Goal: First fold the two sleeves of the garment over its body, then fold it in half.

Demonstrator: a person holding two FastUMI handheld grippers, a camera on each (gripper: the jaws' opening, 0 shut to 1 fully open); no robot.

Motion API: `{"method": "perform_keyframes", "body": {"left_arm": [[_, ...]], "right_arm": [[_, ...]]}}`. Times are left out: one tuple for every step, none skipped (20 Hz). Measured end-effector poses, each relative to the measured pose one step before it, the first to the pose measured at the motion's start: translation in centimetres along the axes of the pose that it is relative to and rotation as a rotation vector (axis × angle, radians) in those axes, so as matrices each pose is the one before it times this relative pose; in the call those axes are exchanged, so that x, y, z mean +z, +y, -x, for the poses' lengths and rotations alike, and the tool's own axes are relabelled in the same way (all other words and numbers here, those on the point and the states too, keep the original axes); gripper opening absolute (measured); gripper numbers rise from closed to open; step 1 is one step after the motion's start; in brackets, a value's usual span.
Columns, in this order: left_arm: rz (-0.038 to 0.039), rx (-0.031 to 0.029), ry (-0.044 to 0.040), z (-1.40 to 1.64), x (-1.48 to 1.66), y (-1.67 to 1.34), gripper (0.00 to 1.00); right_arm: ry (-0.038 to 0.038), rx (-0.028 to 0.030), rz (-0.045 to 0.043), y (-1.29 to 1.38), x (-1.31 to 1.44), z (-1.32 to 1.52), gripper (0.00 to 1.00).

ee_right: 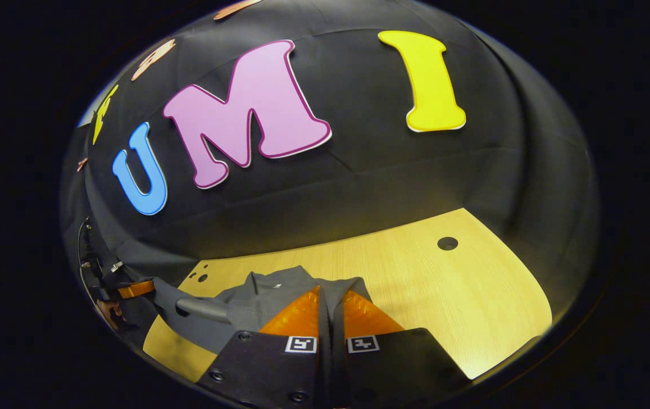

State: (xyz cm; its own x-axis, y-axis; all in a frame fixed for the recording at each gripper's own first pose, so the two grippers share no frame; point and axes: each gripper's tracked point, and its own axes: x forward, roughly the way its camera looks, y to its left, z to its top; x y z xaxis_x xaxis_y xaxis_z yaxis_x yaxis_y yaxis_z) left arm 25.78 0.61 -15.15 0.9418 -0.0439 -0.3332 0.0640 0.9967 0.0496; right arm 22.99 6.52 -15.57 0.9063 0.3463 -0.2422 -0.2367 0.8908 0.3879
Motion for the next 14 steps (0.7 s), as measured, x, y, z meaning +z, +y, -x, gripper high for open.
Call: {"method": "perform_keyframes", "body": {"left_arm": [[-0.00644, 0.00357, 0.00972, -0.611, -0.214, 0.046, 0.05], [-0.00353, 0.00444, 0.01156, -0.705, -0.413, -0.001, 0.05], [0.00006, 0.00614, 0.01258, -0.703, -0.334, 0.049, 0.05], [0.00476, 0.00628, 0.01414, -0.774, -0.488, 0.084, 0.05], [0.00749, 0.00818, 0.01338, -0.932, -0.606, 0.036, 0.05], [0.01088, 0.00901, 0.01321, -0.913, -0.695, 0.027, 0.05], [0.00706, 0.00847, 0.00908, -0.789, -0.476, 0.086, 0.05], [0.00343, 0.00848, 0.00920, -1.125, -0.600, 0.087, 0.05], [-0.00210, 0.00514, 0.00622, -0.813, -0.479, -0.038, 0.05], [-0.00501, 0.00408, 0.00514, -0.760, -0.598, -0.041, 0.05], [-0.00602, 0.00128, 0.00190, -0.730, -0.373, -0.028, 0.05], [-0.00469, 0.00027, 0.00070, -1.230, -0.092, -0.305, 0.05], [-0.00292, -0.00031, 0.00257, -0.636, -0.310, -0.039, 0.05], [-0.00372, 0.00092, 0.00665, -0.696, -0.449, 0.069, 0.05]], "right_arm": [[0.00994, -0.00233, -0.00798, -0.270, -0.329, -0.711, 0.05], [0.01063, -0.00116, -0.00750, -0.298, -0.330, -0.843, 0.05], [0.01006, -0.00099, -0.00688, -0.331, -0.404, -0.890, 0.05], [0.00949, -0.00064, -0.00537, -0.286, -0.393, -0.991, 0.05], [0.01184, -0.00115, -0.00238, -0.244, -0.504, -1.093, 0.05], [0.01130, -0.00192, -0.00220, -0.251, -0.524, -1.099, 0.05], [0.00928, 0.00034, -0.00179, -0.238, -0.488, -0.947, 0.05], [0.00744, -0.00095, -0.00086, -0.211, -0.479, -0.940, 0.05], [0.00716, -0.00203, 0.00127, -0.317, -0.553, -0.946, 0.05], [0.00532, -0.00031, 0.00026, -0.268, -0.403, -0.770, 0.05], [0.00682, -0.00188, 0.00074, -0.237, -0.482, -0.753, 0.05], [0.00411, -0.00194, 0.00021, -0.267, -0.392, -0.702, 0.05], [0.00530, -0.00190, 0.00099, -0.302, -0.449, -0.664, 0.05], [0.00797, -0.00314, 0.00307, -0.284, -0.470, -0.651, 0.05]]}}
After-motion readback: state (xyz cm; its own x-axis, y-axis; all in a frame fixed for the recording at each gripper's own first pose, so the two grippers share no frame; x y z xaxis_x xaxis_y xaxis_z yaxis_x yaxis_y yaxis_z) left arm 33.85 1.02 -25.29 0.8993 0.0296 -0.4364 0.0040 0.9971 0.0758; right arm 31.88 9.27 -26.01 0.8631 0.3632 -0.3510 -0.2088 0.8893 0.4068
